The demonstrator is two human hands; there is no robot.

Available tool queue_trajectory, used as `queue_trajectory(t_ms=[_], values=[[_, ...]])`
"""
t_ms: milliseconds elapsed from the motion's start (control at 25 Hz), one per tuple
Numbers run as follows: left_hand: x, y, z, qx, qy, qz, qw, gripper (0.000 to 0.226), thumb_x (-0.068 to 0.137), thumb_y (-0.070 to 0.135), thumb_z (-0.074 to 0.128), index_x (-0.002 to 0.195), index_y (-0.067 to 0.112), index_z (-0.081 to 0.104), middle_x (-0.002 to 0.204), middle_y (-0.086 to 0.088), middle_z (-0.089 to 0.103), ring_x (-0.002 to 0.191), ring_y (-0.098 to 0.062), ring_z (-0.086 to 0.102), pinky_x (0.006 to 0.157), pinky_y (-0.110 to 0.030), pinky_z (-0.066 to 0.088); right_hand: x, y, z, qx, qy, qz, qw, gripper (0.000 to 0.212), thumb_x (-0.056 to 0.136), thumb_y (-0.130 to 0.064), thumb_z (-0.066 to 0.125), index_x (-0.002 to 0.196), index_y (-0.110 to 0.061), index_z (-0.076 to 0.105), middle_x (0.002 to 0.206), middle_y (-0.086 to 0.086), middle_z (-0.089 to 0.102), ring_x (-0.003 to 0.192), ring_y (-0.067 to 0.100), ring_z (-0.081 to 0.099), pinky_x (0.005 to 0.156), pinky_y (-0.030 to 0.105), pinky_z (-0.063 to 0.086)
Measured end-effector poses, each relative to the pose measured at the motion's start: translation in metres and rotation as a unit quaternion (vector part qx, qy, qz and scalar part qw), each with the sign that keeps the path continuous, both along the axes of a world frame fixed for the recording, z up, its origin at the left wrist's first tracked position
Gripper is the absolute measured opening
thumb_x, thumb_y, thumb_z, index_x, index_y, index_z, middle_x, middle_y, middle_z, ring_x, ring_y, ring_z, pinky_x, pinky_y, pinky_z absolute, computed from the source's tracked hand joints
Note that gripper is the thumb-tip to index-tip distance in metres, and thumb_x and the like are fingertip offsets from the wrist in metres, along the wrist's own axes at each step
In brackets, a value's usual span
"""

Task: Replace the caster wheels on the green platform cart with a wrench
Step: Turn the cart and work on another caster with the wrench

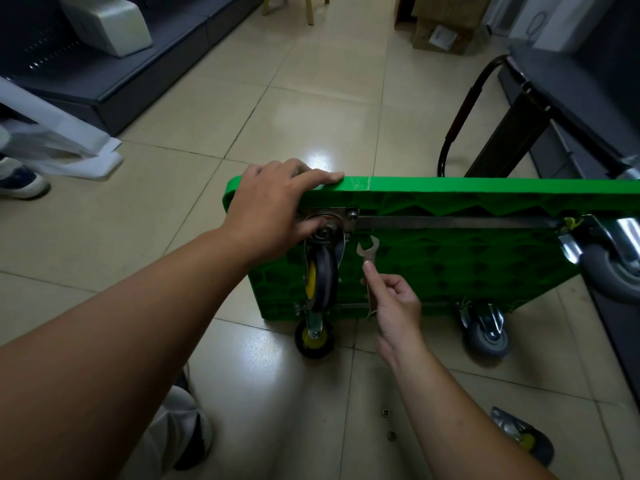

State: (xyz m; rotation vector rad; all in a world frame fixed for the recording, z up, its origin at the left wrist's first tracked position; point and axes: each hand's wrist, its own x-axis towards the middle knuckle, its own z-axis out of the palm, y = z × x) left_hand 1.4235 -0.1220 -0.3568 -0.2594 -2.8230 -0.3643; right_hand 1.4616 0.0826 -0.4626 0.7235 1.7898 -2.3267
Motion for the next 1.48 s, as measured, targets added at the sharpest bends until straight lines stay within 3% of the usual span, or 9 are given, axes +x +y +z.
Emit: queue_trajectory(t_ms=[200, 640, 840, 960, 1080, 1160, 1240, 1320, 1480], values=[[0.000, 0.000, 0.000, -0.004, -0.001, 0.000, 1.000, 0.066, 0.085, 0.049, 0.072, 0.145, 0.047, 0.044, 0.127, 0.003, 0.059, 0.115, -0.022, 0.053, 0.098, -0.041, 0.034, -0.011, -0.018, 0.005, -0.015, 0.059, -0.024, 0.998, 0.022, 0.081, -0.018, 0.082, 0.080, -0.014, 0.060, 0.079, -0.001, 0.072, 0.081, 0.006, 0.071, 0.091, 0.023, 0.050], [-0.001, -0.001, -0.002, -0.006, 0.006, -0.001, 1.000, 0.065, 0.086, 0.050, 0.072, 0.145, 0.047, 0.044, 0.126, 0.005, 0.059, 0.114, -0.020, 0.052, 0.096, -0.038, 0.032, -0.030, -0.040, -0.002, -0.032, 0.048, -0.003, 0.998, 0.029, 0.080, -0.034, 0.080, 0.083, -0.013, 0.060, 0.085, 0.008, 0.073, 0.079, 0.013, 0.067, 0.077, 0.026, 0.053], [-0.002, 0.001, 0.000, -0.002, -0.003, 0.001, 1.000, 0.066, 0.085, 0.050, 0.072, 0.145, 0.047, 0.044, 0.127, 0.004, 0.059, 0.116, -0.020, 0.052, 0.099, -0.040, 0.034, -0.034, -0.013, 0.021, 0.114, 0.089, 0.015, 0.989, 0.029, 0.076, -0.032, 0.086, 0.082, -0.012, 0.065, 0.082, 0.005, 0.072, 0.073, 0.006, 0.068, 0.068, 0.020, 0.052], [-0.001, 0.001, 0.001, -0.002, -0.006, 0.002, 1.000, 0.066, 0.086, 0.050, 0.071, 0.145, 0.048, 0.043, 0.128, 0.005, 0.058, 0.117, -0.020, 0.051, 0.099, -0.040, 0.033, -0.042, 0.014, 0.045, 0.300, 0.169, 0.034, 0.938, 0.035, 0.070, -0.042, 0.089, 0.080, -0.018, 0.065, 0.080, -0.003, 0.068, 0.079, 0.017, 0.065, 0.073, 0.037, 0.053], [-0.001, 0.001, 0.001, -0.003, -0.007, 0.001, 1.000, 0.066, 0.086, 0.050, 0.071, 0.145, 0.048, 0.043, 0.128, 0.004, 0.058, 0.116, -0.021, 0.051, 0.098, -0.039, 0.032, -0.047, 0.029, 0.071, 0.531, 0.235, 0.050, 0.813, 0.039, 0.070, -0.055, 0.083, 0.081, -0.024, 0.062, 0.086, -0.006, 0.062, 0.093, 0.021, 0.052, 0.079, 0.030, 0.030], [0.000, 0.000, 0.001, -0.003, -0.007, 0.000, 1.000, 0.066, 0.086, 0.050, 0.071, 0.145, 0.048, 0.043, 0.127, 0.004, 0.058, 0.115, -0.021, 0.051, 0.098, -0.040, 0.033, -0.046, 0.029, 0.090, 0.611, 0.265, 0.047, 0.745, 0.039, 0.071, -0.056, 0.080, 0.083, -0.024, 0.061, 0.087, -0.003, 0.057, 0.095, 0.020, 0.040, 0.078, 0.029, 0.026], [0.000, 0.000, 0.001, -0.003, -0.008, -0.002, 1.000, 0.066, 0.086, 0.050, 0.072, 0.145, 0.048, 0.044, 0.127, 0.004, 0.058, 0.115, -0.021, 0.052, 0.098, -0.041, 0.033, -0.048, 0.032, 0.097, 0.632, 0.269, 0.064, 0.724, 0.040, 0.070, -0.058, 0.080, 0.082, -0.025, 0.060, 0.087, -0.003, 0.056, 0.095, 0.019, 0.038, 0.079, 0.030, 0.028], [0.000, 0.000, 0.000, -0.003, -0.010, -0.001, 1.000, 0.066, 0.085, 0.050, 0.071, 0.145, 0.048, 0.044, 0.127, 0.004, 0.058, 0.115, -0.021, 0.052, 0.099, -0.041, 0.034, -0.048, 0.039, 0.097, 0.553, 0.259, 0.122, 0.783, 0.039, 0.068, -0.055, 0.084, 0.078, -0.026, 0.060, 0.084, -0.007, 0.062, 0.092, 0.019, 0.050, 0.079, 0.032, 0.039], [-0.001, 0.000, 0.001, -0.004, -0.010, -0.001, 1.000, 0.065, 0.085, 0.050, 0.071, 0.145, 0.048, 0.044, 0.128, 0.004, 0.058, 0.115, -0.021, 0.052, 0.099, -0.040, 0.032, -0.037, 0.035, 0.083, 0.115, 0.194, 0.056, 0.973, 0.031, 0.069, -0.038, 0.084, 0.082, -0.019, 0.062, 0.083, -0.004, 0.070, 0.080, 0.009, 0.068, 0.081, 0.028, 0.051]])
